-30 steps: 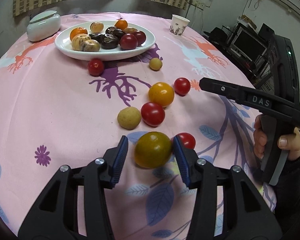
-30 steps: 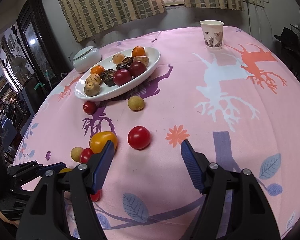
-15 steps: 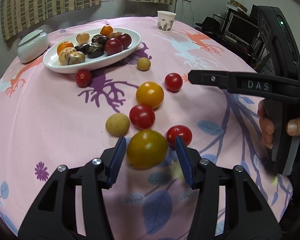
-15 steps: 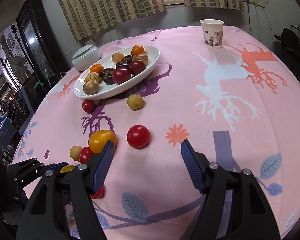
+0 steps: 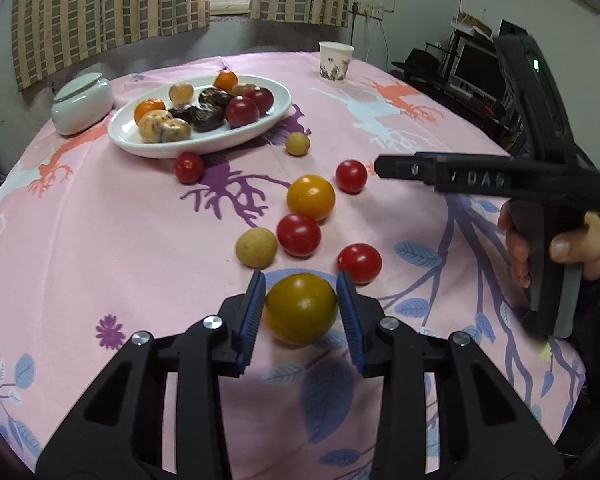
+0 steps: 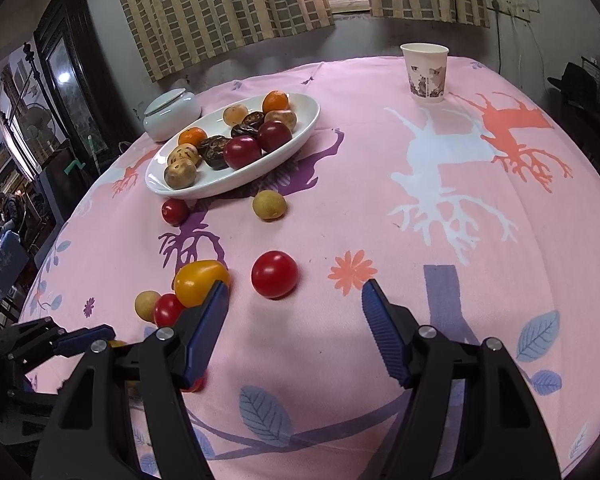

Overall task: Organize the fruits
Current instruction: 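Move the right tool onto a yellow tomato and close it while the left tool holds its fruit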

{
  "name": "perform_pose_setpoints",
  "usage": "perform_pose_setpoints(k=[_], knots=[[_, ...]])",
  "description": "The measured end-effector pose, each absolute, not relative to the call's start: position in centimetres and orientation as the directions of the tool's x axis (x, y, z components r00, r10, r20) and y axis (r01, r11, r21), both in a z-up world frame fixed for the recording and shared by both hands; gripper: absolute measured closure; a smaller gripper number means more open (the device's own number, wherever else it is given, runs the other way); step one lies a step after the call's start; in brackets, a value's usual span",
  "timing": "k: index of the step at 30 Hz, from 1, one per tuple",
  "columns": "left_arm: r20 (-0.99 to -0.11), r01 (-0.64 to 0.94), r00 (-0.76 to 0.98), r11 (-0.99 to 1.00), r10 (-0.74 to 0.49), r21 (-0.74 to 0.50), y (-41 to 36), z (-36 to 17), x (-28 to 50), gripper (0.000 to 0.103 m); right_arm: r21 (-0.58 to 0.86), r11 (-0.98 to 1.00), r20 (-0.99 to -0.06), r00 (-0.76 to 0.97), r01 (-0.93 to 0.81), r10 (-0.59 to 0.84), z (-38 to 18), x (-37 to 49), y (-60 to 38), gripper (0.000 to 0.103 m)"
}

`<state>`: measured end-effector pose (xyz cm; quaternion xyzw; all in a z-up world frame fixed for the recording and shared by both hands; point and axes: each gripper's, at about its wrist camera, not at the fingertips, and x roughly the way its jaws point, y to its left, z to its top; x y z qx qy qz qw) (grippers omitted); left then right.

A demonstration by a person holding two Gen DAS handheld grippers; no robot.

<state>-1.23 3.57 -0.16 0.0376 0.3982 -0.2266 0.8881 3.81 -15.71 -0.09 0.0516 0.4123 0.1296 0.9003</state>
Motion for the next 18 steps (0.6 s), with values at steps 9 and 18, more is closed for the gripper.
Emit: perform_pose_setpoints(k=[9,18], knots=[[-0.687,0.396,0.608,0.902,-0.397,-0.172,6.1,-0.4,0.3,0.081,0.222,0.938,-0.759,0.556,-0.265,0.337,-0.1,3.9,-12.7,0.033],[-0.709,0.391,0.589,0.905,-0.387,-0.169,6.2,-1.3,0.4,0.042,0.299,0.936,-0.778,0.519,-0.188,0.353,0.0,5.4,-12.3,0.033]])
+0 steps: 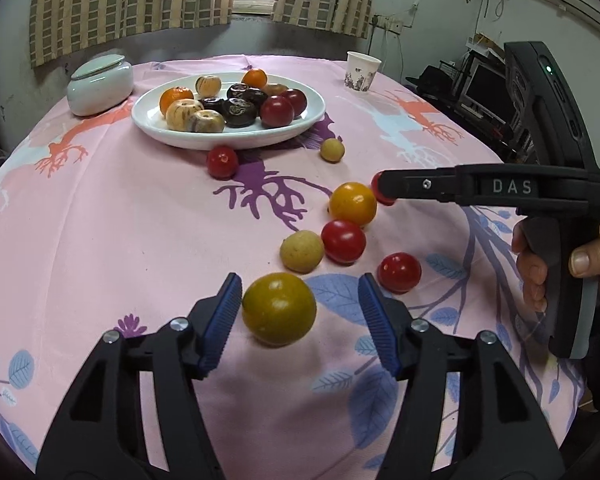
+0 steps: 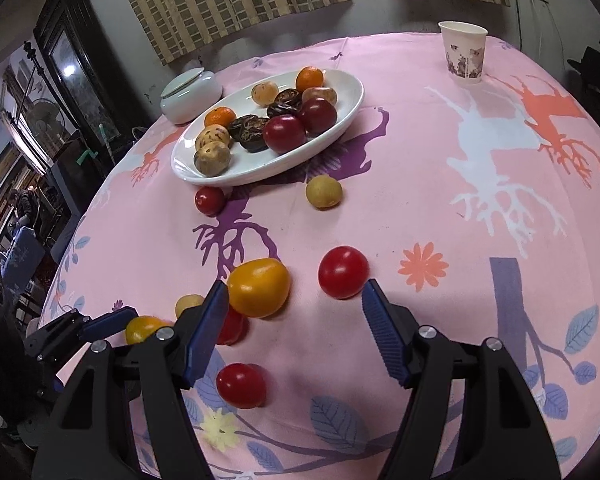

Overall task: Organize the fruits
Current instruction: 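Move the right tool onto a yellow tomato and close it while the left tool holds its fruit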

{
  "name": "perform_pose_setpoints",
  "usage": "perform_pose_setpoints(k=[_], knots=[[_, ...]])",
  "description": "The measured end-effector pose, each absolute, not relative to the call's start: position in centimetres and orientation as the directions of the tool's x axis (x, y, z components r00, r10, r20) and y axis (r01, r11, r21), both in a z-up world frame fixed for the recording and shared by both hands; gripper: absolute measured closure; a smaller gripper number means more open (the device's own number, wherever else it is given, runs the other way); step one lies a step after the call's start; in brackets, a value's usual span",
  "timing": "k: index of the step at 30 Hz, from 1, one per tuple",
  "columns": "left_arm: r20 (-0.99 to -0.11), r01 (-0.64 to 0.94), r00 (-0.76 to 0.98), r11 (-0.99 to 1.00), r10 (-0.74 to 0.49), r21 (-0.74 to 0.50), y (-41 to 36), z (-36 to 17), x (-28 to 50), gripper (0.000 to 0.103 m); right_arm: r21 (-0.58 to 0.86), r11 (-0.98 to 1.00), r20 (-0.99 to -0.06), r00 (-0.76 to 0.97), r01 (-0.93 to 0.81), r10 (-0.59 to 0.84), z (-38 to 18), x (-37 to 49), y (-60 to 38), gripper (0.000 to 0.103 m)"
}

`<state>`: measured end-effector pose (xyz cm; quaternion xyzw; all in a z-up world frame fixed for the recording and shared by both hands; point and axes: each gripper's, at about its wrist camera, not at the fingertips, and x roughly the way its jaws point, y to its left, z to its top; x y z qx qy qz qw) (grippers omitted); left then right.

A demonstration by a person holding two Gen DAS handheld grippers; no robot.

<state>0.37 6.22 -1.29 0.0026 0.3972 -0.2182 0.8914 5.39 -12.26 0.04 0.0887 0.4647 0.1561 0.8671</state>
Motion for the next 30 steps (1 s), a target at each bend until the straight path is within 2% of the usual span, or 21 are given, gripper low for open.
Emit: perform_pose_setpoints(k=[2,4,6,10,15,20,22,23,25,27,30], knots=[[-0.72,0.38,0.576,0.907,-0.387,-0.183,6.4,-1.9,0.8,0.043,0.286,0.938,-0.784,0.515,-0.194,0.346,0.0,5.5,-12.1,0.033],[-0.761,0.36,0.54,0.916,-0.358,-0.176,6.2,-3.2,1.3,0.061,0.267,0.943,-0.799,0.501,-0.197,0.331,-0.3,5.5,-11.8,0.033],[-0.756,0.373,0.545,0.912,-0.363,-0.169,5.9,-3.3,1.3,0.063,0.239,0.952,-0.815,0.493,-0.191,0.303,-0.4,5.5,-11.5,0.033],[-0.756,0.373,0.54,0.91,-0.371,-0.18,6.0,-3.8,1.5,0.063,0.226,0.952,-0.82,0.487,-0.207,0.3,-0.6,5.6,-10.3,0.033],[-0.753,0.369,0.54,0.91,-0.375,-0.189,6.0,-4.0,1.7,0.063,0.278,0.947,-0.819,0.476,-0.157,0.32,-0.7,6.6,-9.6,0.033],[-0.751,0.368,0.534,0.907,-0.388,-0.206,6.4,-3.5,1.5,0.063,0.234,0.96,-0.842,0.462,-0.151,0.278,-0.9,7.3,-7.7,0.033],[-0.748,0.366,0.534,0.905,-0.394,-0.216,6.5,-3.4,1.5,0.063,0.197,0.969,-0.858,0.451,-0.152,0.245,-1.3,7.4,-6.9,0.04],[-0.745,0.367,0.535,0.904,-0.398,-0.22,6.6,-3.3,1.4,0.063,0.187,0.971,-0.865,0.444,-0.148,0.234,-1.6,7.5,-6.6,0.047],[-0.74,0.366,0.54,0.904,-0.401,-0.222,6.7,-3.1,1.3,0.063,0.176,0.973,-0.858,0.461,-0.147,0.225,-1.8,7.4,-6.5,0.052],[-0.738,0.359,0.542,0.905,-0.401,-0.228,6.7,-3.0,1.3,0.063,0.133,0.98,-0.856,0.48,-0.15,0.19,-1.8,7.2,-6.3,0.063],[-0.74,0.347,0.539,0.906,-0.403,-0.24,7.0,-3.1,1.3,0.063,0.192,0.97,-0.85,0.468,-0.15,0.241,-2.0,7.3,-7.2,0.063]])
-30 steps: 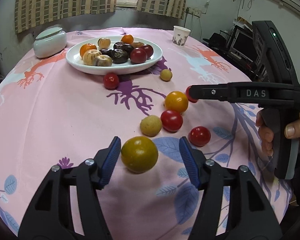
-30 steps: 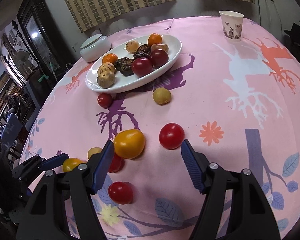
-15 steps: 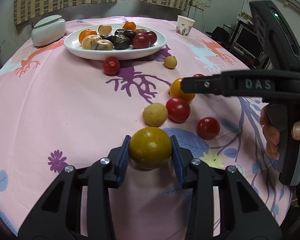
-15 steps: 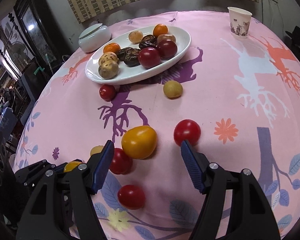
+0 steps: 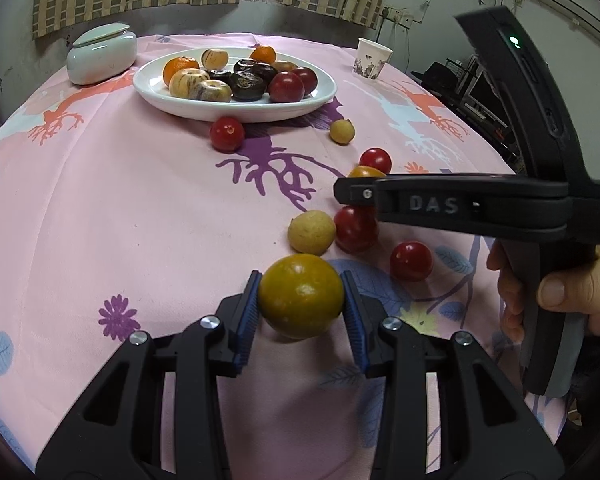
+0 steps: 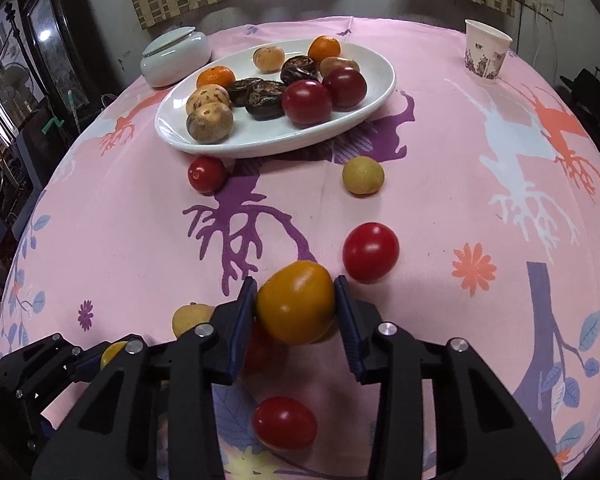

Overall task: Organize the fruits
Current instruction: 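Move the right tool onto a yellow tomato and close it while the left tool holds its fruit, then carry the olive-yellow fruit and yellow tomato onto the plate and open both tools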

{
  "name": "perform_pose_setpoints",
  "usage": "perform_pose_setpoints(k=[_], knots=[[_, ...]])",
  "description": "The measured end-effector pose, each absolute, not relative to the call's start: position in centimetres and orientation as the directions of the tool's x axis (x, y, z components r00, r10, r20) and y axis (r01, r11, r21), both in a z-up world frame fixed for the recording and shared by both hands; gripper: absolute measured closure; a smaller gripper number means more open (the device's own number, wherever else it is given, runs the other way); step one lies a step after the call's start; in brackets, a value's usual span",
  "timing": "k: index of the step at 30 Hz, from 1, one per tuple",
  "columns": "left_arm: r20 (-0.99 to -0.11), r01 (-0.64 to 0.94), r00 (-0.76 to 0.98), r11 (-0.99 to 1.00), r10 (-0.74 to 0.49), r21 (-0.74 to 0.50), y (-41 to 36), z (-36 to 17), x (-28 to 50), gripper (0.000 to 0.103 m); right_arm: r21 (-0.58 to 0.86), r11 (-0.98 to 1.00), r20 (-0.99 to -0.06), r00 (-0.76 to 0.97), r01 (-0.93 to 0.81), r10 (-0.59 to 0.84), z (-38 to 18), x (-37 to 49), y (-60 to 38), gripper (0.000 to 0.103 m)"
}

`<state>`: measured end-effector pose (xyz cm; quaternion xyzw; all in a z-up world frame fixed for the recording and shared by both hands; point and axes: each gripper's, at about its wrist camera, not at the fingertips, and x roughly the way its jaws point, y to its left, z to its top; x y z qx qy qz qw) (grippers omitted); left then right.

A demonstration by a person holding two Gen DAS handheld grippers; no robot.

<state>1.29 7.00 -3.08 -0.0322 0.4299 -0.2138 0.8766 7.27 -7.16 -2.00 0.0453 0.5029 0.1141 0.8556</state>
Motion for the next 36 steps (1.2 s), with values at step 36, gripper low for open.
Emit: perform_pose_setpoints(k=[36], knots=[[-0.678,0.164,0.674,0.955,-0.292,-0.248,8.9,4.8,14.0,0.063,0.072,0.944,-0.681,0.675,-0.322,0.283,7.2,14.2,-9.3,0.063]])
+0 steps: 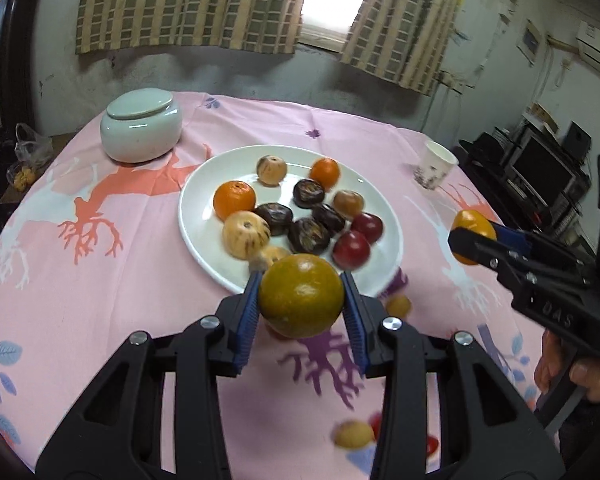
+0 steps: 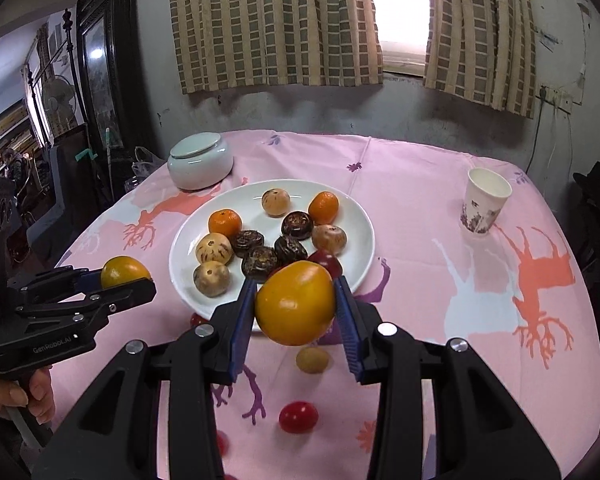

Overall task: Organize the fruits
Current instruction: 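Carry the olive-yellow fruit and yellow tomato onto the plate and open both tools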

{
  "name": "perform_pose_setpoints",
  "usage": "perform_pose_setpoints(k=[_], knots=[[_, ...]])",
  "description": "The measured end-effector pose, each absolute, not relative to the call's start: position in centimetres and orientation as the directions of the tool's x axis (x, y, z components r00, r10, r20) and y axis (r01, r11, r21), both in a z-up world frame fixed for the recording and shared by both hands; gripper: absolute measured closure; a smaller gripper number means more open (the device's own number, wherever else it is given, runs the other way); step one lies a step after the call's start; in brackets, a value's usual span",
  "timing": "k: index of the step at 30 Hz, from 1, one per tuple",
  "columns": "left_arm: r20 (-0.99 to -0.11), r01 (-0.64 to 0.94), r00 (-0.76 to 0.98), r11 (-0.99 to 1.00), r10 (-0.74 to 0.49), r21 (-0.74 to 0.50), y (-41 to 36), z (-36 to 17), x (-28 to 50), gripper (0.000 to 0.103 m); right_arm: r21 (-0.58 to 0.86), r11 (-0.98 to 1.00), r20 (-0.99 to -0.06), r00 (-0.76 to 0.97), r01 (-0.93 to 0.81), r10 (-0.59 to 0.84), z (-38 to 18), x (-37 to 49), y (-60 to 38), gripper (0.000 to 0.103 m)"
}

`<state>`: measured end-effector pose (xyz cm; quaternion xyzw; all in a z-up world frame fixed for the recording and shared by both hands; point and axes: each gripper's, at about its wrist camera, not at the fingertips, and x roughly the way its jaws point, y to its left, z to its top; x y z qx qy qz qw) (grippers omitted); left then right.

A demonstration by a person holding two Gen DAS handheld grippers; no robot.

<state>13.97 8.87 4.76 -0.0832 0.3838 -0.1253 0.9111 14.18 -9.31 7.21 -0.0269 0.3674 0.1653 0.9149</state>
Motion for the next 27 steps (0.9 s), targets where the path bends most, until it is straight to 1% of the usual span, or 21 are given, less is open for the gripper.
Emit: perform_pose_setpoints(k=[4,9,11,12,13,15,18,21,23,27], knots=[[-0.705,0.107,0.664,0.964,-0.251,-0.243,9.0,3.5,18.2,0.063,0.04,0.945,-0.706,0.66,-0.325,0.257,5.3,18.2,-7.7,0.063],[-0.715,0.065,0.672,0.977,-0.191,-0.201,9.0,2.6,21.1,0.063,0.053,0.941,-0.715,0.646,-0.333,0.268,3.2,21.8,-6.6,0.063],[-0.717,0.041,0.678,0.982,-0.164,-0.185,8.9,2.4,21.6,0.063,0.065,0.947,-0.705,0.658,-0.314,0.266,2.8,22.6,-6.6,0.063],[-0.714,0.034,0.683,0.984,-0.152,-0.178,8.8,2.4,21.7,0.055,0.077,0.947,-0.703,0.657,-0.311,0.273,2.6,22.9,-6.7,0.06],[-0.708,0.025,0.693,0.986,-0.137,-0.166,8.7,2.6,21.6,0.039,0.096,0.946,-0.705,0.649,-0.311,0.285,2.5,23.1,-6.8,0.057],[-0.68,0.007,0.727,0.99,-0.101,-0.139,8.5,3.3,20.8,0.026,0.124,0.95,-0.685,0.668,-0.286,0.291,2.6,22.7,-7.6,0.039],[-0.668,0.024,0.739,0.994,-0.091,-0.109,8.1,4.1,20.0,0.023,0.151,0.947,-0.661,0.683,-0.285,0.311,3.3,21.7,-8.8,0.038],[-0.67,0.019,0.739,0.996,-0.07,-0.084,7.6,4.6,18.7,0.019,0.164,0.947,-0.663,0.681,-0.276,0.313,4.0,20.5,-9.9,0.038],[-0.666,0.026,0.742,0.996,-0.073,-0.08,7.4,5.0,17.5,0.014,0.182,0.943,-0.669,0.668,-0.277,0.326,4.3,19.3,-10.8,0.038],[-0.66,0.042,0.749,0.998,-0.068,-0.055,6.6,5.4,14.6,0.01,0.194,0.94,-0.678,0.654,-0.281,0.336,4.5,16.0,-12.1,0.036]])
